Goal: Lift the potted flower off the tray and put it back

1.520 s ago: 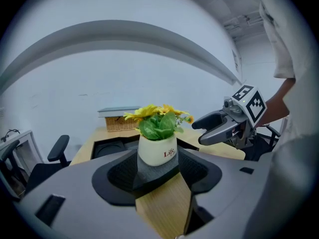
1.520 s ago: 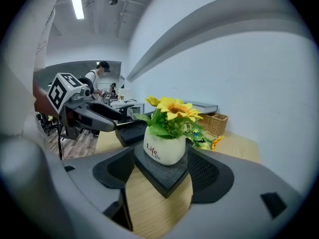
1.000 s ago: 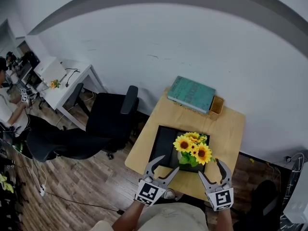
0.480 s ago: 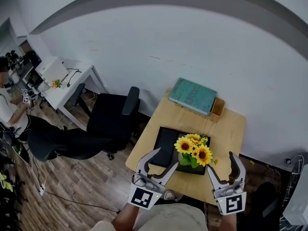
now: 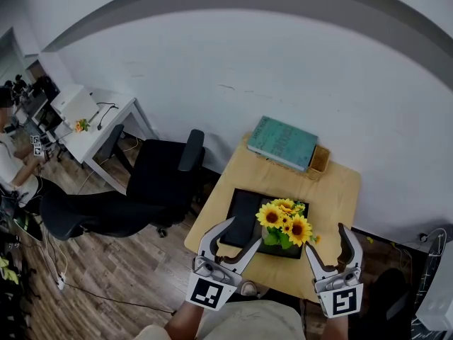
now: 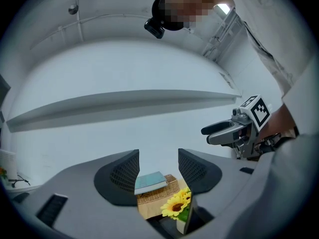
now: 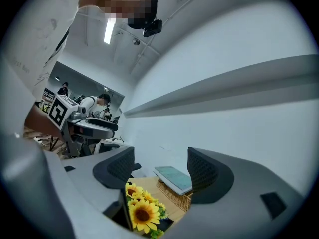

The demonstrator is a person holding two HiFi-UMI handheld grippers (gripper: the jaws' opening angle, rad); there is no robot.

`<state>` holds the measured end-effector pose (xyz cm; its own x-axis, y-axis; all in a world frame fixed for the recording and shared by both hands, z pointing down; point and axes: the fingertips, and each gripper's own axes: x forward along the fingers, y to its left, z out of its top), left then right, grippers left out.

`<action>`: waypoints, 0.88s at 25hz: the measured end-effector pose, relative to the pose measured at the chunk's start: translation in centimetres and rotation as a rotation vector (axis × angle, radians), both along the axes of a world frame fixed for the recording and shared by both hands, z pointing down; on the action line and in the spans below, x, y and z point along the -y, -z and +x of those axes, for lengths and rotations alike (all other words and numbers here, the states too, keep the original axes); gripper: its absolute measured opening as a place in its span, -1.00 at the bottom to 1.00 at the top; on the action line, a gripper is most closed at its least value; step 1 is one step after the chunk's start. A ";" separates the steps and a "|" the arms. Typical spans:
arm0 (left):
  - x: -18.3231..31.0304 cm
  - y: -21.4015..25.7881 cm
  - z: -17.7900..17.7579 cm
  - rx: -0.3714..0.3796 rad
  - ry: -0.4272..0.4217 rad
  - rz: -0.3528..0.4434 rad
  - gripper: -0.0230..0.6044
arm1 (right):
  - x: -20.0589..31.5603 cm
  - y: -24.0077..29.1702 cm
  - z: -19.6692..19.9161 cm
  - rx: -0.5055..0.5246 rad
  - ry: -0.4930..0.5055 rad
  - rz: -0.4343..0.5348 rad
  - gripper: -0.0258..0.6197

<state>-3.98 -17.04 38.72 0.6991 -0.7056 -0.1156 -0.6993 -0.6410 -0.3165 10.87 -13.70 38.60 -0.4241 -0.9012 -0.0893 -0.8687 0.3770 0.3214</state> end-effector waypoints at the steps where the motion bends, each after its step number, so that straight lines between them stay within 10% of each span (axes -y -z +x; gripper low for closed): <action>1: 0.0 0.0 0.0 -0.003 -0.001 -0.001 -0.14 | 0.0 -0.1 0.0 0.001 -0.003 -0.004 0.10; 13: 0.2 0.2 0.4 -0.018 -0.012 -0.016 -0.40 | 0.4 0.1 0.2 0.020 -0.010 -0.004 0.09; 22: 0.5 0.5 -0.1 -0.030 0.050 -0.038 -0.87 | 0.0 0.4 -0.5 0.018 0.033 -0.013 -0.61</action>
<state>-4.12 -17.49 38.25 0.6592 -0.7442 -0.1082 -0.7398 -0.6160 -0.2708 10.34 -13.69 38.19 -0.4520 -0.8879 -0.0852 -0.8613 0.4096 0.3006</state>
